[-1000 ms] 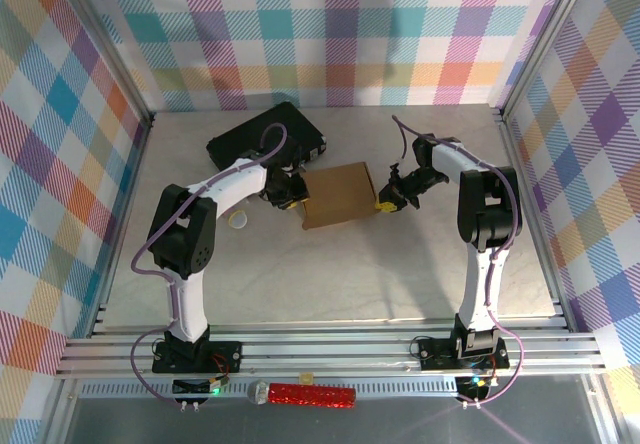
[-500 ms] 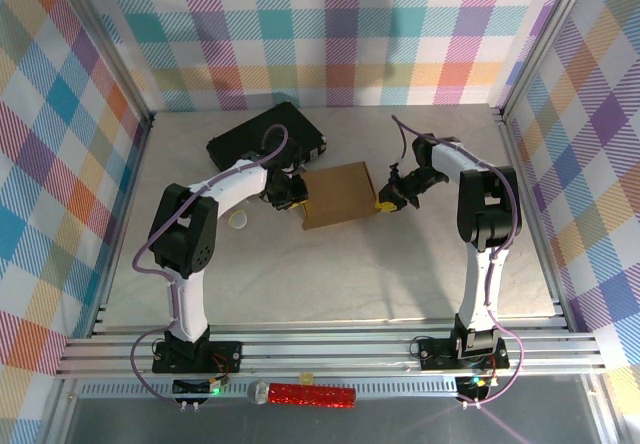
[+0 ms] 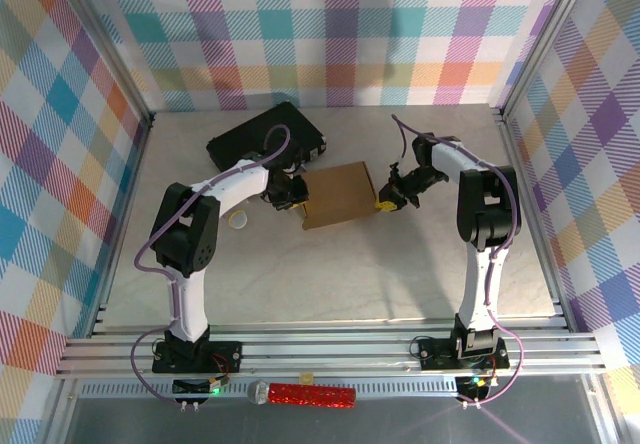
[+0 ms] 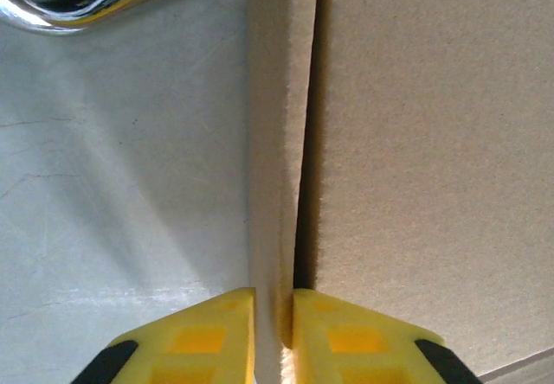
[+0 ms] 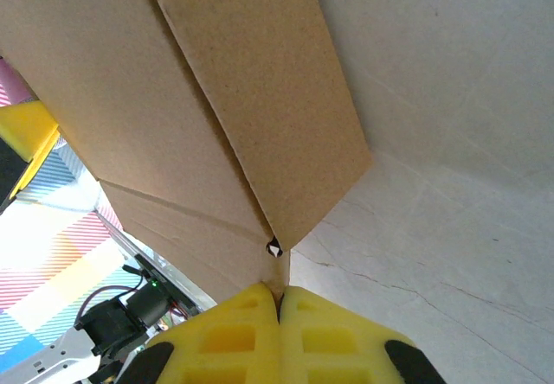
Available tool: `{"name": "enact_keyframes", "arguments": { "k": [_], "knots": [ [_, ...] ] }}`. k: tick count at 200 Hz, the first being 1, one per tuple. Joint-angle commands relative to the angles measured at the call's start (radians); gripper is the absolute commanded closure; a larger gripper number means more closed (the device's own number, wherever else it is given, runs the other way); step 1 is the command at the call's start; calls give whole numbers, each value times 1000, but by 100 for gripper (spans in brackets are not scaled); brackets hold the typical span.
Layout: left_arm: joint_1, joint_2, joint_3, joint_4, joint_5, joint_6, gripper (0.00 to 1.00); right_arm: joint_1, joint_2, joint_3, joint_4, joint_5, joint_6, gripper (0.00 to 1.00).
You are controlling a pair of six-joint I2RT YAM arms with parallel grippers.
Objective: Fold the paper box
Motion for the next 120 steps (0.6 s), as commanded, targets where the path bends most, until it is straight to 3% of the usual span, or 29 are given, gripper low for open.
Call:
{"name": "enact_keyframes", "arguments": {
  "k": [1,32,62,70,95,120],
  "knots": [
    [-16,98,-55,-75,-57,15,87,7,21,18,-21,22,-9,95],
    [-16,97,-66,-40,-41,5,100,6,20,18,-20,20,-9,95],
    [-16,86,-46,-73,-49,9,100,7,11,17,-16,22,-6,93],
    [-14,80,-37,-90,-47,7,100,7,-1,16,-11,24,-3,88],
    [-1,67,18,-173,55,-16,100,5,-67,43,-2,42,17,57],
    [7,76,92,-302,173,-14,100,-6,-147,53,33,51,71,39]
  ]
}}
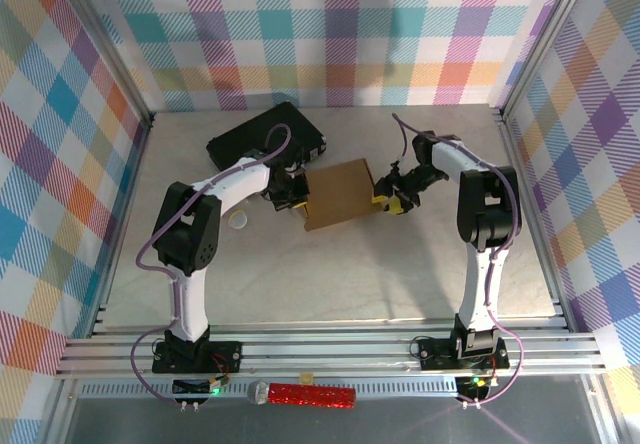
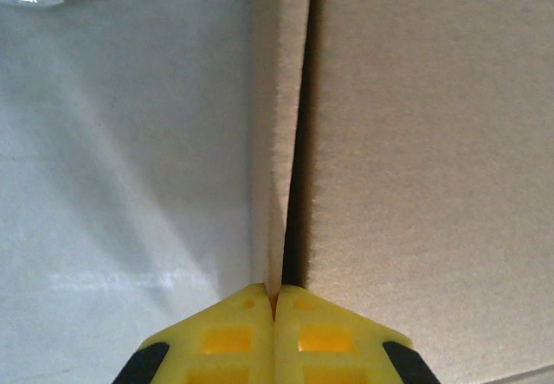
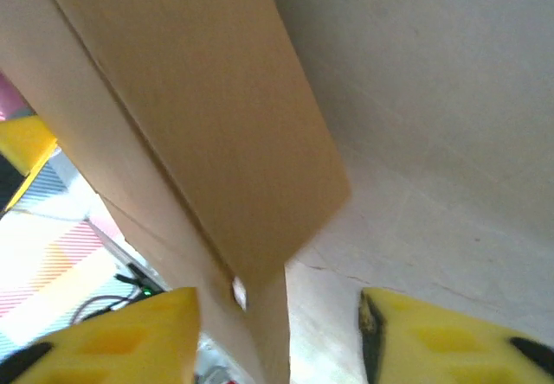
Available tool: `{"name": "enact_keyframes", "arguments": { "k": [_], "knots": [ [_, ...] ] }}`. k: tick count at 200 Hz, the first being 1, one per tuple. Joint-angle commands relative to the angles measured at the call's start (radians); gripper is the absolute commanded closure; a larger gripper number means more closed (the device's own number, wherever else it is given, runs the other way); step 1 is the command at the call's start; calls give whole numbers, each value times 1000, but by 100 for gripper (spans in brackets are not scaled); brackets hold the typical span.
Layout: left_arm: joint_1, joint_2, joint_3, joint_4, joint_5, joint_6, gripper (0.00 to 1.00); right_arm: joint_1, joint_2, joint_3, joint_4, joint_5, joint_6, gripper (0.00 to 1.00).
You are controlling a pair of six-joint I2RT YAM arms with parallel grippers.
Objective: Fold the paper box
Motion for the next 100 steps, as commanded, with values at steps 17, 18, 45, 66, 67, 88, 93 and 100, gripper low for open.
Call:
{"name": "enact_keyframes", "arguments": {
  "k": [17,18,45,66,67,88,93,100],
  "knots": [
    [11,57,65,-304,165,28,100,-23,-149,41,39,-5,104,31],
    [11,57,64,-308,167,30,100,-24,-150,42,39,-7,107,31],
    [27,42,70,-382,221,65,100,-55,-150,31,62,-108,169,27],
    [41,39,93,-437,238,88,100,-58,-132,15,27,-115,136,26],
    [41,39,94,-439,239,90,100,-58,-130,14,25,-115,133,26],
    [50,49,110,-463,262,104,100,-63,-133,-58,32,-103,98,25],
    [51,51,112,-468,268,107,100,-66,-139,-83,48,-106,94,25],
    [52,54,115,-473,272,111,100,-72,-151,-122,82,-132,94,25]
  ]
}}
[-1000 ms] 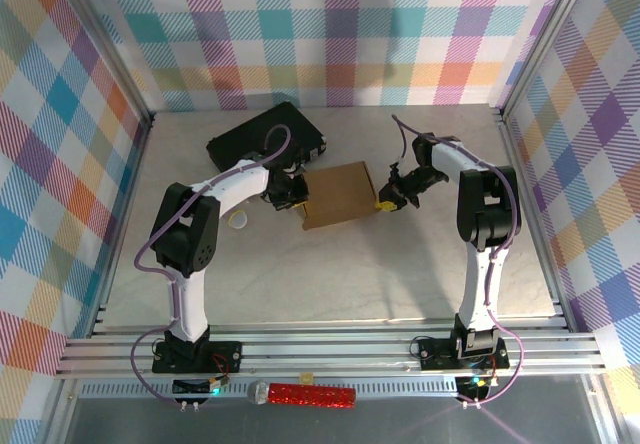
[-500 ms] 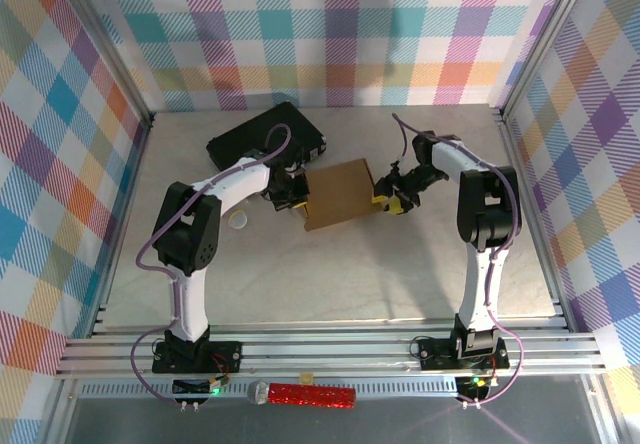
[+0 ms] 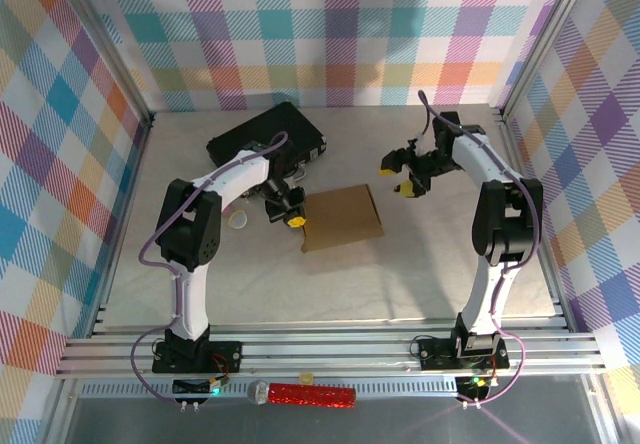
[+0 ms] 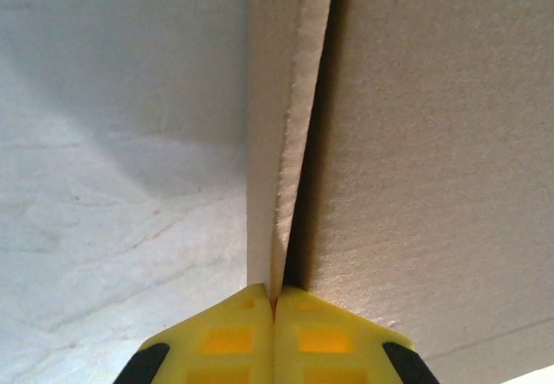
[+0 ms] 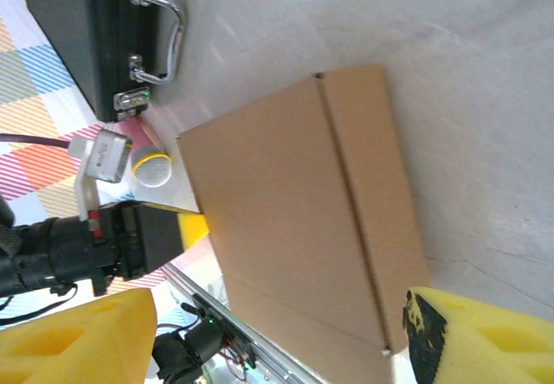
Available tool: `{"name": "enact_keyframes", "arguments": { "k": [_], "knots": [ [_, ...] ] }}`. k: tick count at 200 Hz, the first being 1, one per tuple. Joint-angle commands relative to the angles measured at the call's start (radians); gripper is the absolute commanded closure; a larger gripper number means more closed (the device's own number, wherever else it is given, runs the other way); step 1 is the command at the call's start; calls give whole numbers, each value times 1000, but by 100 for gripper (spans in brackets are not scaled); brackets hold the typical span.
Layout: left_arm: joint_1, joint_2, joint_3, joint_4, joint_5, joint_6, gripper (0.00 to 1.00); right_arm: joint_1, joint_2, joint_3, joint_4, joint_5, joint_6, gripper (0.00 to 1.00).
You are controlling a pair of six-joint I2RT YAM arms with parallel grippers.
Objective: Fold the paper box
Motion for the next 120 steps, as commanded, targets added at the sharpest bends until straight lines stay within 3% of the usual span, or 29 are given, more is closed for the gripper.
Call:
{"name": "enact_keyframes", "arguments": {
  "k": [1,70,120],
  "knots": [
    [18,24,30,-106,57,33,100,-9,-5,-100,30,-57,-29,25],
    [39,50,59,-126,126,43,100,-8,29,-337,247,-332,-14,21],
    [51,72,75,-124,150,47,100,15,67,-352,227,-286,-49,20]
  ]
}}
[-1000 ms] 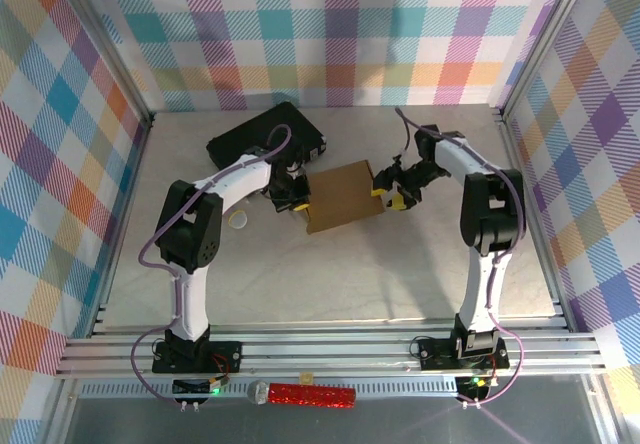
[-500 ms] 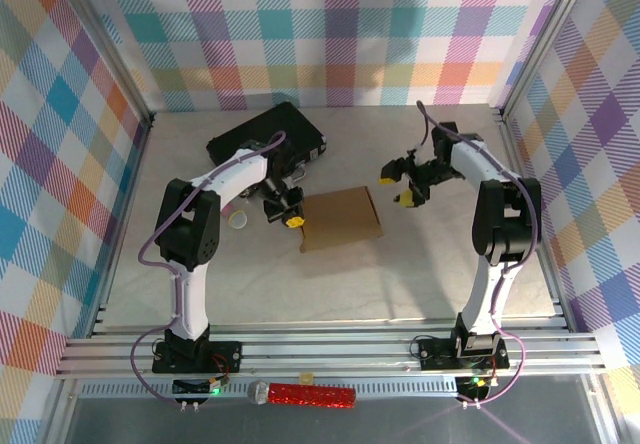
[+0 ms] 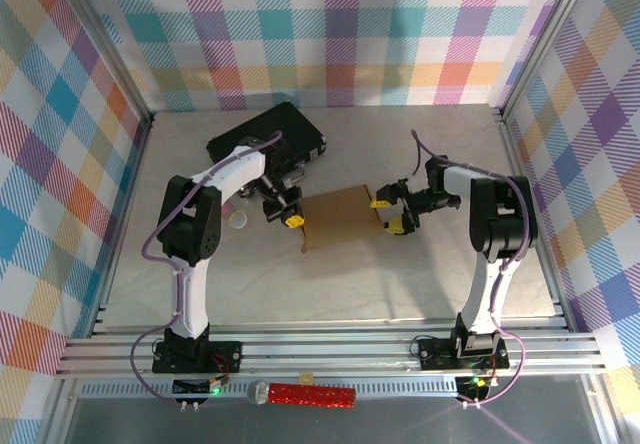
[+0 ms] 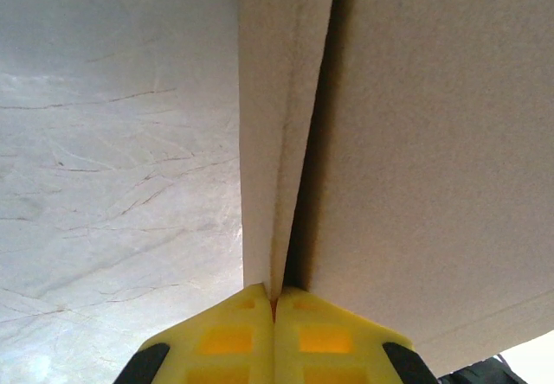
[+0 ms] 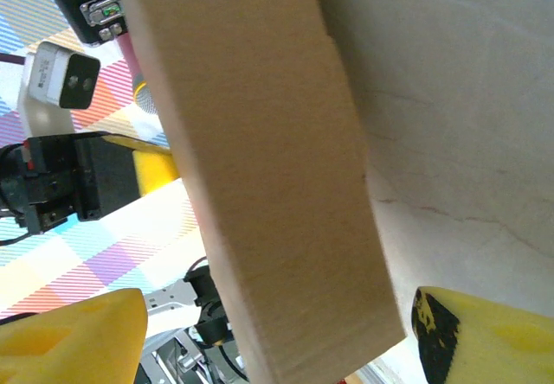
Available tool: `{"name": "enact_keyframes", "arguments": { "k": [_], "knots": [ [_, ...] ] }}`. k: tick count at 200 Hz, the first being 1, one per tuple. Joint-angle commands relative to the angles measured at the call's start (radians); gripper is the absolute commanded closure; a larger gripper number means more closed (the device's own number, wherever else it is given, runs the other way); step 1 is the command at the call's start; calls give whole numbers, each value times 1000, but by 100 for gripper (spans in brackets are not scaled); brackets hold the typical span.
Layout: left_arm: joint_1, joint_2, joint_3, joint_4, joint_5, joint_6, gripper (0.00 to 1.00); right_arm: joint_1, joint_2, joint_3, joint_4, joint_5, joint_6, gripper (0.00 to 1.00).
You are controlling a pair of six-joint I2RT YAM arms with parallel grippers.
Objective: Fold the paper box
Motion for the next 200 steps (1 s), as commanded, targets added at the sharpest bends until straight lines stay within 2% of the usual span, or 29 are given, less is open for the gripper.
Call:
{"name": "enact_keyframes", "arguments": {
  "k": [1,77,104,119,138,148,156,177,200],
  "knots": [
    [12,24,26,-40,38,14,100,9,22,-13,16,-20,-32,20],
    [20,45,52,-41,64,16,100,73,85,52,126,-96,70,20],
    [26,41,53,-40,72,19,100,73,93,59,152,-104,109,28],
    [28,35,55,-36,77,21,100,72,88,63,165,-94,139,39],
    [33,10,67,-32,60,19,100,72,68,60,196,-90,198,45],
    [35,-14,77,-28,27,10,78,72,51,59,202,-77,235,48],
    [37,-44,81,-15,0,-4,66,71,37,60,208,-70,269,52],
    [50,-140,73,43,-82,-69,53,70,-6,54,222,-45,366,58],
    [60,-311,-55,219,-216,-229,45,70,-52,54,226,-27,497,60]
  ]
}}
